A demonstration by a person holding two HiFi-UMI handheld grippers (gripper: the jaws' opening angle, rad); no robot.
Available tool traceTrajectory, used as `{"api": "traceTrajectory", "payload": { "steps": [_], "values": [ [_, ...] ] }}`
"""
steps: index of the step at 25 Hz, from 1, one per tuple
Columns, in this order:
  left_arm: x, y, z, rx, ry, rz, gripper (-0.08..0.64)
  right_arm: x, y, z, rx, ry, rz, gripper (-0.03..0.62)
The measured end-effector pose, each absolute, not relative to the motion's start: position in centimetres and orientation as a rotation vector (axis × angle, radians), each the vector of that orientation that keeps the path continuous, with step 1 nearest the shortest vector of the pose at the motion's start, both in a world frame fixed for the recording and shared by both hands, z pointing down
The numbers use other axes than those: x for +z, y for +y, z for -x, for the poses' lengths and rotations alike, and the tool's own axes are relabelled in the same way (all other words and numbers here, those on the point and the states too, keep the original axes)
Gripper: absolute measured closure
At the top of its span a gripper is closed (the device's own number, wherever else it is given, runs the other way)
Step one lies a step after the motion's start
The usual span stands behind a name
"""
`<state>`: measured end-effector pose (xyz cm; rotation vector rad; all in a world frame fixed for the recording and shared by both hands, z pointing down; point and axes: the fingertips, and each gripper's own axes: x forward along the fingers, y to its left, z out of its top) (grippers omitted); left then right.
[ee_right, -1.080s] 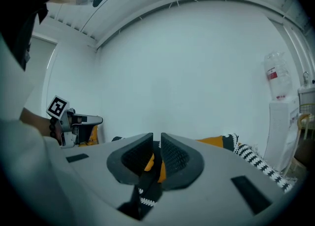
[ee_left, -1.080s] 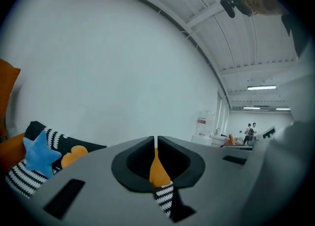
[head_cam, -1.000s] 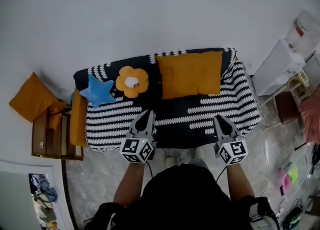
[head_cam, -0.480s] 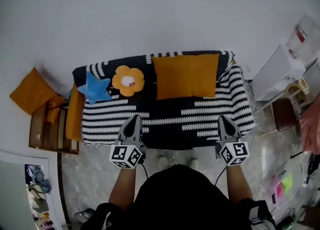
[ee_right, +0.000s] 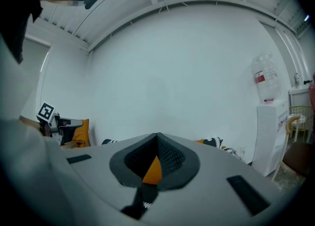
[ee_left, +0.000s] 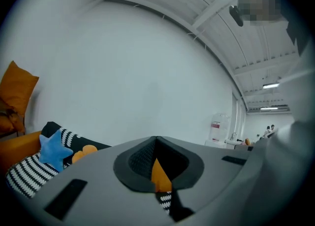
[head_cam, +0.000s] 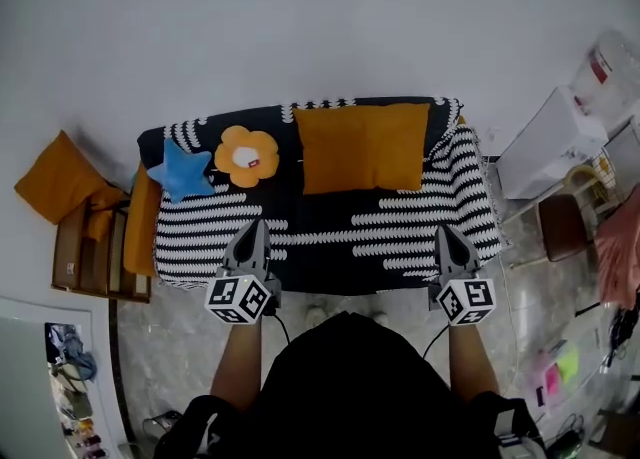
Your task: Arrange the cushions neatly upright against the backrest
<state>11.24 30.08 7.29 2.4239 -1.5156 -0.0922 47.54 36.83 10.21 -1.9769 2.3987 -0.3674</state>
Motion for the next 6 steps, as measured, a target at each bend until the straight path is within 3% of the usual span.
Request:
{"api": "traceTrajectory", "payload": {
  "steps": [6],
  "values": [
    [8.06,29.96,-11.82,-0.032,-1.534,-2.433,0.545,10.53,36.37,-48.22,-0.385,2.376,1.976,0.565]
  ]
}}
